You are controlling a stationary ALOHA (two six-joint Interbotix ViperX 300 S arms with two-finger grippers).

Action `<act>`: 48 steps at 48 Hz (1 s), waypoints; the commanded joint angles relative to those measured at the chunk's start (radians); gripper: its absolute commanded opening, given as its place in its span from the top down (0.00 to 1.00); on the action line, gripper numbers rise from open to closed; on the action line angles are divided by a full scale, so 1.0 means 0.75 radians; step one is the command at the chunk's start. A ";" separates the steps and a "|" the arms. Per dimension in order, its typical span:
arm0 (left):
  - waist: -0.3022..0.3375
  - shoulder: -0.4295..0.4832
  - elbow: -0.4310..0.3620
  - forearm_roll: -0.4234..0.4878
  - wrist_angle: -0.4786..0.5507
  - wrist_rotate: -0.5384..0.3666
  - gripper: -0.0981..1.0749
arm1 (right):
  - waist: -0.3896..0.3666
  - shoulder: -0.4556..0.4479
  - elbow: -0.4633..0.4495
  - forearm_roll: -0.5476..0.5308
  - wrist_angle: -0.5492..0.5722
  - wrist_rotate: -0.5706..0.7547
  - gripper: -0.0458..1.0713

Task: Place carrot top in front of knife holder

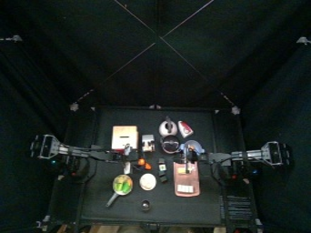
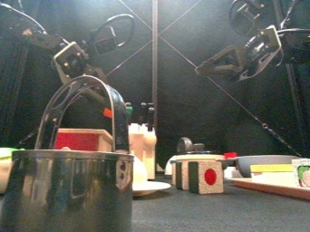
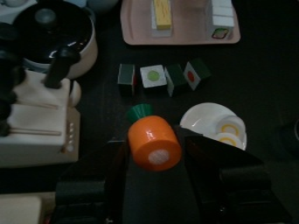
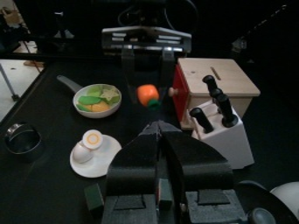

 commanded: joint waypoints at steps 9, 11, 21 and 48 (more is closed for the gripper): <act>0.004 0.268 -0.194 0.008 -0.016 0.006 0.44 | 0.000 -0.016 -0.010 0.000 -0.006 0.000 0.71; 0.004 0.307 -0.219 0.010 -0.012 0.006 0.44 | 0.002 -0.018 -0.008 -0.002 -0.006 0.000 0.71; 0.029 0.389 -0.268 0.016 -0.010 0.004 0.43 | 0.002 -0.022 -0.006 -0.002 -0.006 0.000 0.71; 0.045 0.401 -0.264 0.010 -0.010 0.002 0.18 | 0.004 -0.025 -0.004 -0.004 -0.006 0.000 0.71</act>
